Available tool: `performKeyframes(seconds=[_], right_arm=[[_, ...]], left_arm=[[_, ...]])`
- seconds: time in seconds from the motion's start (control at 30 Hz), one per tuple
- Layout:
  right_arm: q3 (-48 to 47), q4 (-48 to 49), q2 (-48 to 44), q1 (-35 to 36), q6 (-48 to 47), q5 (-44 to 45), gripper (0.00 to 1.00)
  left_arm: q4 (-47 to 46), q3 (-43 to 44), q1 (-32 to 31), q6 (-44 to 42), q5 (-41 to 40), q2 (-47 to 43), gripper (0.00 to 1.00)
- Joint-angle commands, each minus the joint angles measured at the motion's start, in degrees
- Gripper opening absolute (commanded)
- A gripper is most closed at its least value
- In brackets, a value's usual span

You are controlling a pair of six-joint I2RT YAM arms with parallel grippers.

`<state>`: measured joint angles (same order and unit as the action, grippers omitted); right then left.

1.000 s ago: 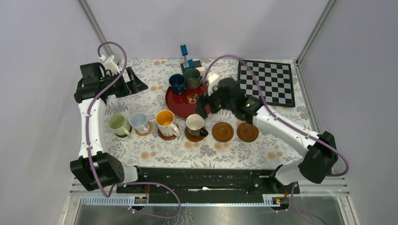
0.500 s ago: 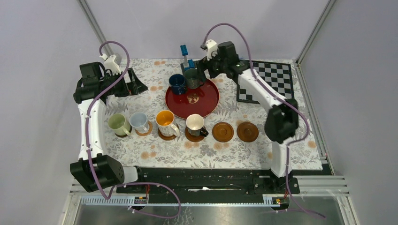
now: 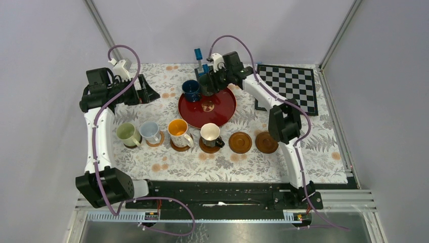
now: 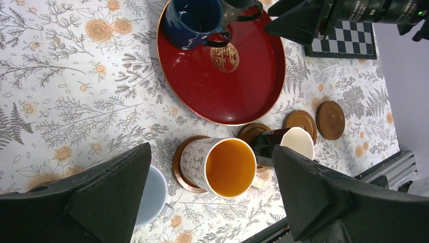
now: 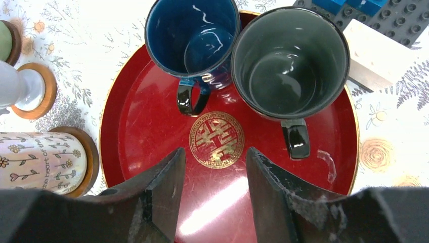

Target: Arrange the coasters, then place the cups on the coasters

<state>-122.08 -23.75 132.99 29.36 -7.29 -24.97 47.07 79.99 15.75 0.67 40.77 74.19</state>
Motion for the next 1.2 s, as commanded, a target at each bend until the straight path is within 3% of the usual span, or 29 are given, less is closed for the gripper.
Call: performKeyframes(seconds=[0.0,0.2,0.73,1.0,1.17], right_arm=[[-4.7,-0.2,2.5,1.5,1.3,-0.4,0.53],[-9.5,-1.7,7.3,3.4,0.7,1.0,0.53],[-17.4,-1.3,15.3,6.4,0.0,4.2,0.65],[-20.7,1.1,18.2,7.2,0.1,7.3,0.55],[-21.1,2.2,18.3,7.6,0.1,8.3,0.39]], left_arm=[[-1.9,0.5,-0.1,1.1,2.7,-0.6,0.99],[-2.2,0.4,-0.1,1.6,3.4,-0.2,0.99],[-2.9,-0.6,-0.1,1.6,3.5,-0.1,0.99],[-2.9,-0.6,-0.1,1.6,3.3,-0.3,0.99],[-2.9,-0.6,-0.1,1.4,3.1,-0.3,0.99]])
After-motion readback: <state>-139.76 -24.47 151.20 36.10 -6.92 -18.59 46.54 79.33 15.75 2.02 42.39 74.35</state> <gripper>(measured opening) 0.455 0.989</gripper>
